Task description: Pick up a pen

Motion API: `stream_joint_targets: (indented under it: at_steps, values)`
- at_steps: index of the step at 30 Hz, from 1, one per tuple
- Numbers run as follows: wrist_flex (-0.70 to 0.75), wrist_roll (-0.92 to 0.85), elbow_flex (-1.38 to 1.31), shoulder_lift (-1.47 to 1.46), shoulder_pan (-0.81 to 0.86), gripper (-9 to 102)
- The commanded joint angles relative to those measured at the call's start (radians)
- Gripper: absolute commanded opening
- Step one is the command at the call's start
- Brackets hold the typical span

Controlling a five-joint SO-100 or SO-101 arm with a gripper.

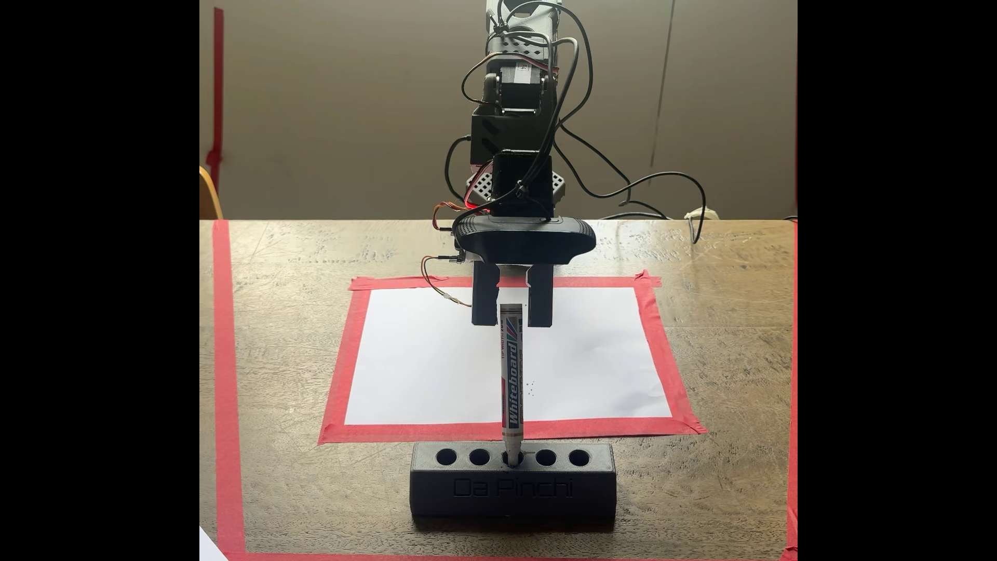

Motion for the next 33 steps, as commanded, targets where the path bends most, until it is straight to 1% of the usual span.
stream_joint_targets:
  at_steps: [1,7,11,15,20,26,29,33]
  values:
    - [-0.032,-0.005,-0.011,0.025,-0.003,70]
    - [-0.032,-0.005,-0.011,0.023,-0.003,60]
    - [-0.032,-0.005,-0.011,0.021,-0.003,51]
    - [-0.032,-0.006,-0.011,0.020,-0.005,40]
    - [-0.032,-0.075,-0.014,0.021,-0.005,25]
    - [-0.032,-0.077,-0.012,0.023,-0.005,5]
    - [-0.032,-0.069,-0.015,0.018,0.000,0]
    - [-0.032,-0.069,-0.014,0.018,0.002,0]
